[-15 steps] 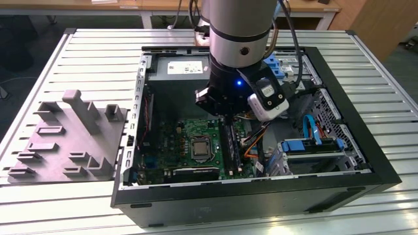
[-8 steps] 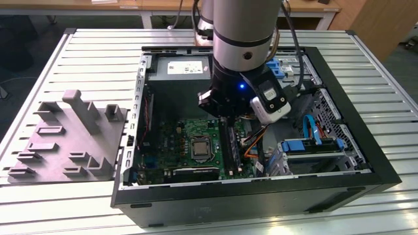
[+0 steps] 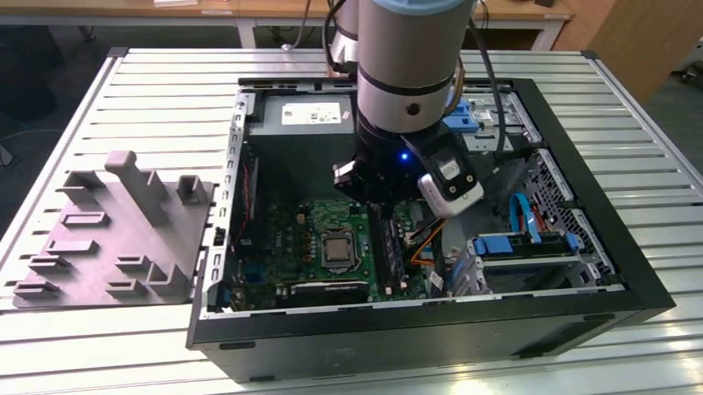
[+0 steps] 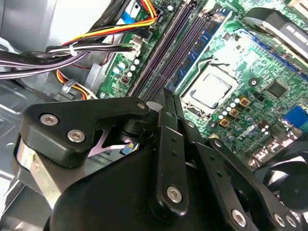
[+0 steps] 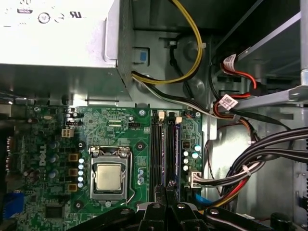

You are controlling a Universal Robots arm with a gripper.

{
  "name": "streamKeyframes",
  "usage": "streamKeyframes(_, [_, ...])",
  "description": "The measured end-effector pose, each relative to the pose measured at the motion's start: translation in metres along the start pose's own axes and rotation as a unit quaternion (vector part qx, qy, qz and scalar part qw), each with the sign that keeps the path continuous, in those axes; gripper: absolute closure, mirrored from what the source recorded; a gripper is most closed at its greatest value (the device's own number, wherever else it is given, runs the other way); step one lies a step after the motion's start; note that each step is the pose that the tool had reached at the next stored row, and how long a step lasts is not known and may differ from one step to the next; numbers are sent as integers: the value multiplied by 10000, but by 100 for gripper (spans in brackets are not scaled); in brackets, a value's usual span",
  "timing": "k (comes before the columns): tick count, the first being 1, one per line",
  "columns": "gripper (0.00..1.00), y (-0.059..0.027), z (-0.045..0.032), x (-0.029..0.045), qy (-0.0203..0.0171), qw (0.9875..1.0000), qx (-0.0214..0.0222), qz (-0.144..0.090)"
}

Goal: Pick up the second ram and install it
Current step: 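Insert the second ram into the second slot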

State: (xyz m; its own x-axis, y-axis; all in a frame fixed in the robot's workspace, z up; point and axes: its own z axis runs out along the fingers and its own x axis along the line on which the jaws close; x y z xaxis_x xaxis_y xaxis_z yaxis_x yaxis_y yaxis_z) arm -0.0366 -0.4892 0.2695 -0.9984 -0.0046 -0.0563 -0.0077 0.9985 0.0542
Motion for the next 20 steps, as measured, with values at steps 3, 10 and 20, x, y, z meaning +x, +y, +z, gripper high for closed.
streamKeyframes(3, [88,-2,45,3,-1,10000,-4,0])
streamKeyframes(10, [88,0,79,4,-1,10000,-30,2])
streamKeyframes(20, [88,5,202,-3,7,10000,-58,4])
